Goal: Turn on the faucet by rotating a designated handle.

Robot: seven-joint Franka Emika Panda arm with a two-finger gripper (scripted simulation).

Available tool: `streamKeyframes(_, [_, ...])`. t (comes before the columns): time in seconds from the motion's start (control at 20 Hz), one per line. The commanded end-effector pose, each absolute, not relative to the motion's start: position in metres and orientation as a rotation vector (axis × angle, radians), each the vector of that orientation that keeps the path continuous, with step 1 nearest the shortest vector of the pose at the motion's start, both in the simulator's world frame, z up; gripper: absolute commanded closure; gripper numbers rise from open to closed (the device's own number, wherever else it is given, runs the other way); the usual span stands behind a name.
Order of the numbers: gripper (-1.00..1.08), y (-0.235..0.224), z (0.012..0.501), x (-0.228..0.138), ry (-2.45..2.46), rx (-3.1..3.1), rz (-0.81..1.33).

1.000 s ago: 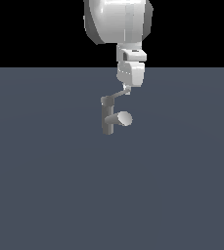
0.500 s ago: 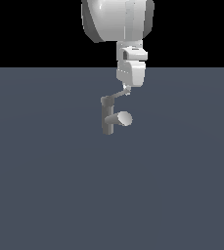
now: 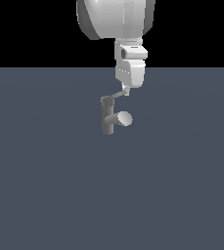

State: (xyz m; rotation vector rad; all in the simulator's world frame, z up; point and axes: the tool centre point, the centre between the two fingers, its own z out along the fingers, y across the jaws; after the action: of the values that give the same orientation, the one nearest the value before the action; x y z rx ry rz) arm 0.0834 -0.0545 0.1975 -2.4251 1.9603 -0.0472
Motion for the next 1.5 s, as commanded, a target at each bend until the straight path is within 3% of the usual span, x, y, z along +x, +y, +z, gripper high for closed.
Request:
streamKeyframes(0.0, [1.08,-0.05,0.186,0.069,1.968,-2.438,-0.012])
streamKeyframes(0.45, [1.08,-0.042,0.182,0.041,1.98,-2.438,-0.002])
streamKeyframes(0.55, [1.08,-0.049,0.196,0.051,1.979,-2.419,-0.042])
streamKeyframes(1.25, [1.08,0.029,0.182,0.018,1.981,-2.438,0.0])
streamKeyframes(1.3, [1.08,0.029,0.182,0.018,1.981,-2.438,0.0])
streamKeyframes(1.35, [1.08,-0.004,0.196,0.029,2.026,-2.384,-0.047])
streamKeyframes(1.45, [1.08,0.007,0.194,0.032,2.021,-2.391,-0.041])
